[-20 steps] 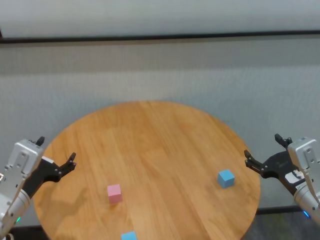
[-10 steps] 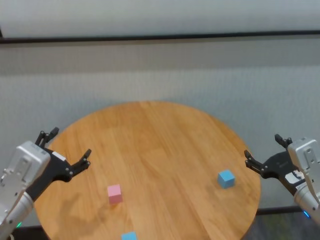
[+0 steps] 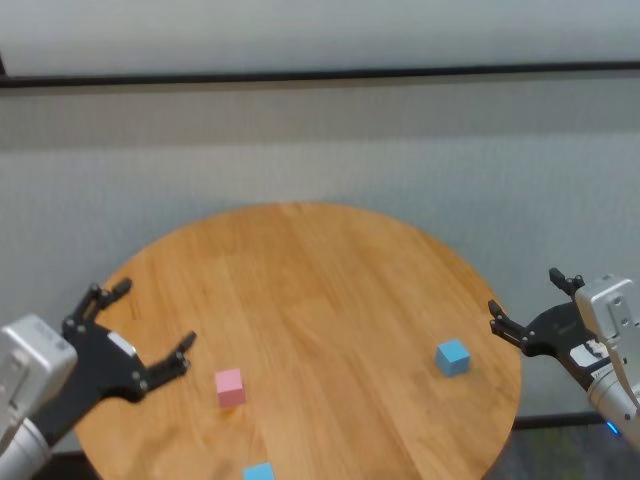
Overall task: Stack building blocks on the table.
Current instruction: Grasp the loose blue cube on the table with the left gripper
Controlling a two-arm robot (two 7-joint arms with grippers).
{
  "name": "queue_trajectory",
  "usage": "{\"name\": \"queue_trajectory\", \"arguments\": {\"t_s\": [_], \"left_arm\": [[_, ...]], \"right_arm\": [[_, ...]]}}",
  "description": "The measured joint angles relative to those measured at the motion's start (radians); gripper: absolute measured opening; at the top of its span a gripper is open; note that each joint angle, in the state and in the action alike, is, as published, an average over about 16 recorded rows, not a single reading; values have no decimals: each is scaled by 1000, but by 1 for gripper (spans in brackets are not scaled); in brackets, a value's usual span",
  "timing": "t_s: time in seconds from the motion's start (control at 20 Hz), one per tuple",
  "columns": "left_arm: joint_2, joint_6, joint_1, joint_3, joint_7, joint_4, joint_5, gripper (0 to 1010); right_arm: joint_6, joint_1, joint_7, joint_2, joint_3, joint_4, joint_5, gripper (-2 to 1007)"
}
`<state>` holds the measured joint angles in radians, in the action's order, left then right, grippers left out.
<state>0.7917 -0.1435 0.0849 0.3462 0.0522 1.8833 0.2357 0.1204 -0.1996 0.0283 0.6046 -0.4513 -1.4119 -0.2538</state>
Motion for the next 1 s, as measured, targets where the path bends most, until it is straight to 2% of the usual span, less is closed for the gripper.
{"name": "queue_trajectory", "arguments": {"t_s": [0.2,0.4,0.6,1.0], "left_arm": [[25,-8,41,0,43,37,12,1000],[34,-10,62,19,92,52,9,1000],[27,-7,60,51,139,47,-9,1000],[-14,13,23,118,219,6,-56,1000]], "right_arm": [[0,0,0,0,0,0,0,1005],[0,0,0,0,0,0,0,1005],[0,0,0,0,0,0,0,1005],[0,0,0,0,0,0,0,1005]]}}
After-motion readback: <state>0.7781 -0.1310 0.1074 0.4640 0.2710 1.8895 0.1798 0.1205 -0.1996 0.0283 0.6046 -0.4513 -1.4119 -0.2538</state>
